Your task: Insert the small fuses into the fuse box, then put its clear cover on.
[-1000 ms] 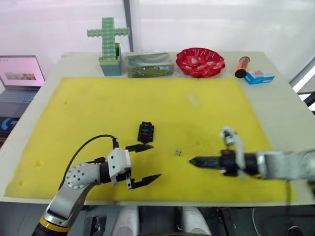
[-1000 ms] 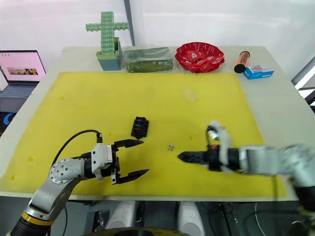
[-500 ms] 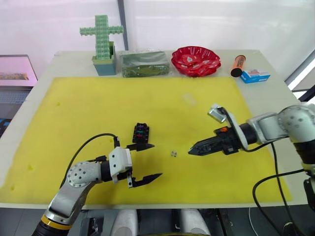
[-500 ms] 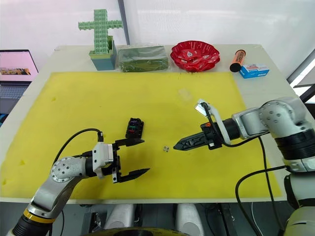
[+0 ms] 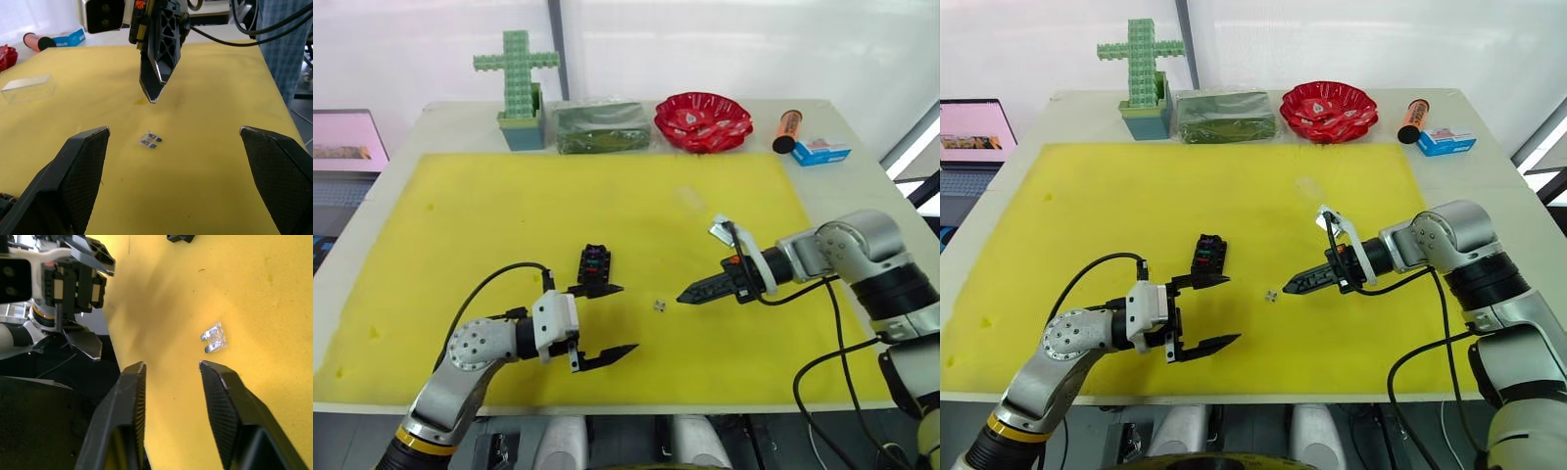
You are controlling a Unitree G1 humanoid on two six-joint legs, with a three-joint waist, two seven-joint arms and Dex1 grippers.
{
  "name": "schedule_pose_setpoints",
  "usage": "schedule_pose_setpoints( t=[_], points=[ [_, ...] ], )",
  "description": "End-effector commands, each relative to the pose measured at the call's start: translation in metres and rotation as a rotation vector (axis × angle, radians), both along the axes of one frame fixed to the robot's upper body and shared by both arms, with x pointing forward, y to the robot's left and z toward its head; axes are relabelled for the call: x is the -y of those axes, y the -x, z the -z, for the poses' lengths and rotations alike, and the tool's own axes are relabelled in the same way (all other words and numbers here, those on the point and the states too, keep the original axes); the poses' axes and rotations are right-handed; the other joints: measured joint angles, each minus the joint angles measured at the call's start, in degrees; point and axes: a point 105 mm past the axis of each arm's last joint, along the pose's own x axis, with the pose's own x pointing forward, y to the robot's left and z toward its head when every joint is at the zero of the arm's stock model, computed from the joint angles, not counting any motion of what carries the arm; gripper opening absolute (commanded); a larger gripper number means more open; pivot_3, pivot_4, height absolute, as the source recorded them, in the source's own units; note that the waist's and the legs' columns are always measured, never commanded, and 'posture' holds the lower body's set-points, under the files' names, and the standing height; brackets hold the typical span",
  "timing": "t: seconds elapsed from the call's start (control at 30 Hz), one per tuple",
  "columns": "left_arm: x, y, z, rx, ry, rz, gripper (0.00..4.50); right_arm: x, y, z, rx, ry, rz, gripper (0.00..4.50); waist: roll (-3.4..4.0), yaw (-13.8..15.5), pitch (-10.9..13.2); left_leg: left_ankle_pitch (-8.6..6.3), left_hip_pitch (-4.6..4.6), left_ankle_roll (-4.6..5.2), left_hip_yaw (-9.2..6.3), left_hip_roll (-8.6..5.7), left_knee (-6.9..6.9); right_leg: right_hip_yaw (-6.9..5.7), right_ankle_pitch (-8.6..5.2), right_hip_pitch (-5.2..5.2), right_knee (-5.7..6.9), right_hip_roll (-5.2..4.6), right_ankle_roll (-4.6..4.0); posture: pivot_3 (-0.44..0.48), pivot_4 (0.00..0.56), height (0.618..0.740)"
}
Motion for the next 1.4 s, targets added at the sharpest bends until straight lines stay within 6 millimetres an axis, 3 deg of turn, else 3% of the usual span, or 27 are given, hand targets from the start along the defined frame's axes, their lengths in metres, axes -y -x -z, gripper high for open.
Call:
schedule_pose_setpoints(
  t=[0.03,0.63,1.37,1.4],
  points=[
    [0.004,0.002,-0.010,0.031,0.016,0.018,4.50,-0.004,-0.003,-0.005,0.033,-0.012,-0.021,1.98,0.00,-0.01,0.00,0.00,0.02,0.00,0.00,0.00,0.00,0.00,0.00,0.00,0.03,0.00,0.00,0.000,0.150,0.740],
    [0.002,0.002,0.000,0.020,0.013,0.005,4.50,-0.017,-0.016,0.016,0.045,0.036,-0.030,1.98,0.00,-0.02,0.00,0.00,0.05,-0.01,0.00,0.00,0.02,0.00,0.00,0.00,0.15,0.03,0.01,0.000,0.150,0.740],
    [0.001,0.002,0.002,0.026,0.009,0.007,4.50,-0.026,-0.014,0.028,-0.011,0.028,-0.034,1.98,0.00,-0.08,-0.01,0.01,0.08,-0.01,-0.01,0.00,0.02,0.00,0.02,0.01,0.22,0.04,0.03,0.000,0.150,0.740],
    [0.001,0.002,0.002,0.027,0.009,0.006,4.50,-0.027,-0.013,0.029,-0.011,0.030,-0.035,1.82,-0.01,-0.08,-0.01,0.01,0.08,-0.01,-0.01,0.00,0.02,0.00,0.02,0.01,0.22,0.04,0.04,0.000,0.150,0.740]
  ],
)
